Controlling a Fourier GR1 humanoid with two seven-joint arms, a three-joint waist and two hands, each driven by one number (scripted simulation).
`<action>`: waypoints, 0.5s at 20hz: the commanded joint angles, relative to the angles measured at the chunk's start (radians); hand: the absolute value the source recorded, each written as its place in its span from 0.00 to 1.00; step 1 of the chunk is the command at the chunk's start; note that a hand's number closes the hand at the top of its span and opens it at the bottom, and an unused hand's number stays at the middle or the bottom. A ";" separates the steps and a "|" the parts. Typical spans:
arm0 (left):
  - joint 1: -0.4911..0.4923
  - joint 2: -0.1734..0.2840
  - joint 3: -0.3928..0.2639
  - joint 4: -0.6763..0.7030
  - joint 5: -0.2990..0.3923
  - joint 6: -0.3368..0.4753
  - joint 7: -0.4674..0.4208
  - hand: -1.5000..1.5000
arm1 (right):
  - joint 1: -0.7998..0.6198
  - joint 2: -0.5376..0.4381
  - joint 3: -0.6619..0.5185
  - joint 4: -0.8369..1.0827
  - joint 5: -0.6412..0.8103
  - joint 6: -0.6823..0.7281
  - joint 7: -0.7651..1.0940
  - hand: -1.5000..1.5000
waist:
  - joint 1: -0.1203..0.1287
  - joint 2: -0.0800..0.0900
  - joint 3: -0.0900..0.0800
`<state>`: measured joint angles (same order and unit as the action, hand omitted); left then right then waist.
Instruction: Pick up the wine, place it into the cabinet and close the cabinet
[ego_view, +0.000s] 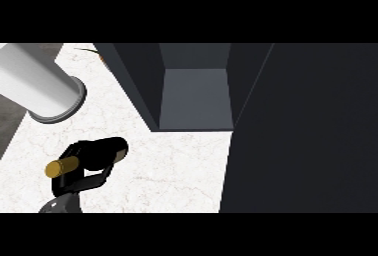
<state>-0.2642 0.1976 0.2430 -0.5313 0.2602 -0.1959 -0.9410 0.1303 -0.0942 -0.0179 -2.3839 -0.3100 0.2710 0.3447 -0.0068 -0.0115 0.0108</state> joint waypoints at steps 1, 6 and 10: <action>0.048 -0.022 -0.067 -0.059 -0.026 -0.077 0.039 1.00 | 0.016 0.006 0.014 -0.085 -0.039 -0.018 0.052 0.00 | 0.006 0.008 -0.010; 0.147 -0.115 -0.146 -0.308 -0.023 -0.007 0.170 1.00 | 0.033 0.003 0.048 -0.164 -0.052 -0.041 0.114 0.00 | 0.011 0.004 -0.010; 0.252 -0.157 -0.210 -0.617 0.001 0.061 0.367 1.00 | 0.004 0.000 -0.024 -0.048 -0.060 -0.020 0.020 0.00 | 0.018 0.005 -0.008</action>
<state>-0.0778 0.0970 0.0939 -0.9369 0.2553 -0.1909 -0.7093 0.1511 -0.0863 0.0073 -2.3881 -0.3084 0.2681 0.3445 0.0060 -0.0072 0.0027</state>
